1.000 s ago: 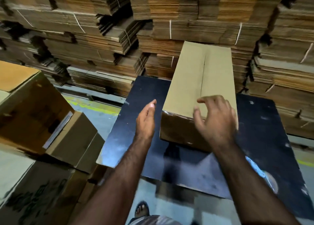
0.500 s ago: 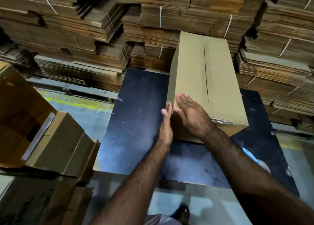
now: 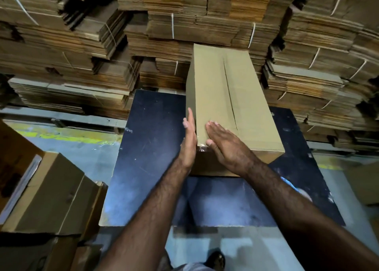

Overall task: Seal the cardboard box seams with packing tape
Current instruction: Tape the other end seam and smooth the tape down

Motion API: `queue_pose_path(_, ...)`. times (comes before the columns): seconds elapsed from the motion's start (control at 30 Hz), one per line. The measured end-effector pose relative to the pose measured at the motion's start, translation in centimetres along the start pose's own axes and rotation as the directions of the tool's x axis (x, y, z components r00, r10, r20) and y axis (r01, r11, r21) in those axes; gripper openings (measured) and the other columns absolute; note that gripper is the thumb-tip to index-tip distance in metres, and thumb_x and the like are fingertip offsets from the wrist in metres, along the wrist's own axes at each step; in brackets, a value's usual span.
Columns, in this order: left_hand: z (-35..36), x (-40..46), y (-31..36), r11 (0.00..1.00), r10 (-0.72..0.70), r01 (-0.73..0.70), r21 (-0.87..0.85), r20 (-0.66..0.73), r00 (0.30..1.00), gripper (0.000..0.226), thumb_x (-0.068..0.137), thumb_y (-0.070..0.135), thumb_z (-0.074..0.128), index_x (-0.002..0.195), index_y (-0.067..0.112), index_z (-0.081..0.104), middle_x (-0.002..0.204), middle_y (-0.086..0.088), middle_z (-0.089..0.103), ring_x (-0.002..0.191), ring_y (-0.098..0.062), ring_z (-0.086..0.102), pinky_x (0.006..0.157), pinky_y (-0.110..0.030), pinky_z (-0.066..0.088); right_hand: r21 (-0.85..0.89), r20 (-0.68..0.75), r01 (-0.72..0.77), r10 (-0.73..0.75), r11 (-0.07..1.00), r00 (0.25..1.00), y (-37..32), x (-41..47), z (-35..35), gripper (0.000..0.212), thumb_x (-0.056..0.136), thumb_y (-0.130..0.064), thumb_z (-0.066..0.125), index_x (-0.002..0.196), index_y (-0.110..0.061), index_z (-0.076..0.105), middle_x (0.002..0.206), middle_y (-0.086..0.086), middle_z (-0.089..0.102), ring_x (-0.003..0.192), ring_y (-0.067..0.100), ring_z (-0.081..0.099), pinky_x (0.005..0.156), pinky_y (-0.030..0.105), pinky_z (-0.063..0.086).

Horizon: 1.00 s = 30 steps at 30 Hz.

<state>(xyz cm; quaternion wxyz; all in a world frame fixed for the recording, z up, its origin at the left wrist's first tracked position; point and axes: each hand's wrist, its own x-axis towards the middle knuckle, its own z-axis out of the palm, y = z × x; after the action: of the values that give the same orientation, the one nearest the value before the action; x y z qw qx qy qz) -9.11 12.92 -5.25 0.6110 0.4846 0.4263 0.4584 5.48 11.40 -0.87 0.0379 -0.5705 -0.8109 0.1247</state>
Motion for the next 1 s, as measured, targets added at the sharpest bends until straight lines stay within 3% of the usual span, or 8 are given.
queue_pose_path(0.07,-0.1,0.4,-1.0,0.984,0.124,-0.128,0.122,0.035,0.992,0.078,0.081,0.089,0.011,0.151,0.057,0.003,0.165,0.025,-0.003,0.153,0.001,0.001,0.125,-0.054,0.000,-0.007,0.007,0.007,-0.007,1.000,1.000,0.0,0.1,0.3,0.066,0.100,-0.045,0.019,0.156,-0.009,0.017,0.163,0.007,0.015,0.151,0.017,0.010,0.122,0.031,0.009)
queue_pose_path(0.17,-2.1,0.5,-2.4,0.855,0.260,-0.316,0.411,0.188,0.947,0.064,0.093,0.075,0.007,0.153,0.054,0.000,0.166,0.021,-0.008,0.154,-0.005,0.005,0.118,-0.068,0.012,0.001,0.035,0.021,-0.021,1.000,0.999,0.5,0.1,0.1,0.068,0.100,-0.046,0.020,0.156,-0.009,0.016,0.163,0.008,0.014,0.151,0.017,0.009,0.123,0.035,0.012)
queue_pose_path(0.3,-5.6,1.1,-3.3,0.615,0.353,-0.497,0.612,0.350,0.868,0.063,0.102,0.062,0.013,0.159,0.037,0.014,0.169,0.008,0.000,0.151,-0.015,0.026,0.108,-0.061,0.036,-0.023,0.025,0.061,-0.060,0.998,0.998,0.9,0.3,0.3,0.079,0.097,-0.059,0.009,0.155,-0.005,0.020,0.162,0.012,0.017,0.151,0.022,0.012,0.122,0.037,0.014)
queue_pose_path(0.43,-5.9,0.2,-2.6,0.549,0.326,-0.508,0.664,0.390,0.861,0.058,0.104,0.054,0.022,0.159,0.035,0.020,0.169,0.012,-0.002,0.143,-0.011,0.040,0.108,-0.053,0.036,-0.056,0.016,0.090,-0.089,0.994,0.996,1.2,0.4,0.6,0.089,0.093,-0.065,-0.002,0.155,-0.004,0.020,0.162,0.014,0.017,0.151,0.023,0.013,0.122,0.039,0.016)
queue_pose_path(0.6,-5.1,-0.3,-2.9,0.529,0.343,-0.474,0.705,0.333,0.878,0.056,0.106,0.051,0.022,0.159,0.034,0.016,0.169,0.009,0.000,0.151,-0.008,0.024,0.110,-0.056,0.033,-0.101,-0.016,0.106,-0.108,0.989,0.994,1.1,0.3,0.8,0.082,0.099,-0.058,0.006,0.152,0.001,0.027,0.159,0.019,0.026,0.149,0.029,0.021,0.120,0.044,0.024)
queue_pose_path(0.77,-4.8,-0.2,-4.0,0.392,0.412,-0.515,0.763,0.355,0.839,0.060,0.104,0.048,0.034,0.158,0.027,0.017,0.169,-0.002,0.008,0.137,-0.016,0.049,0.102,-0.048,0.042,-0.151,-0.071,0.113,-0.125,0.982,0.990,1.0,-0.4,1.1,0.074,0.103,-0.050,0.013,0.147,0.004,0.037,0.153,0.023,0.036,0.143,0.033,0.033,0.116,0.046,0.031)
queue_pose_path(0.83,-5.2,0.2,-4.0,0.417,0.403,-0.509,0.753,0.348,0.846,0.062,0.103,0.049,0.035,0.158,0.030,0.016,0.169,0.002,0.005,0.133,-0.018,0.052,0.098,-0.045,0.044,-0.174,-0.075,0.130,-0.145,0.976,0.987,1.1,-0.2,1.4,0.070,0.104,-0.046,0.016,0.147,0.004,0.037,0.152,0.023,0.036,0.143,0.033,0.034,0.116,0.045,0.031)
queue_pose_path(1.0,-5.6,-0.3,-2.3,0.436,0.354,-0.522,0.733,0.394,0.848,0.069,0.100,0.061,0.030,0.160,0.033,0.012,0.169,0.011,-0.007,0.151,-0.010,0.026,0.105,-0.040,0.035,-0.271,-0.072,0.158,-0.184,0.949,0.980,1.1,-0.4,1.7,0.065,0.100,-0.035,0.041,0.149,0.005,0.029,0.155,0.025,0.030,0.145,0.034,0.029,0.116,0.047,0.030)
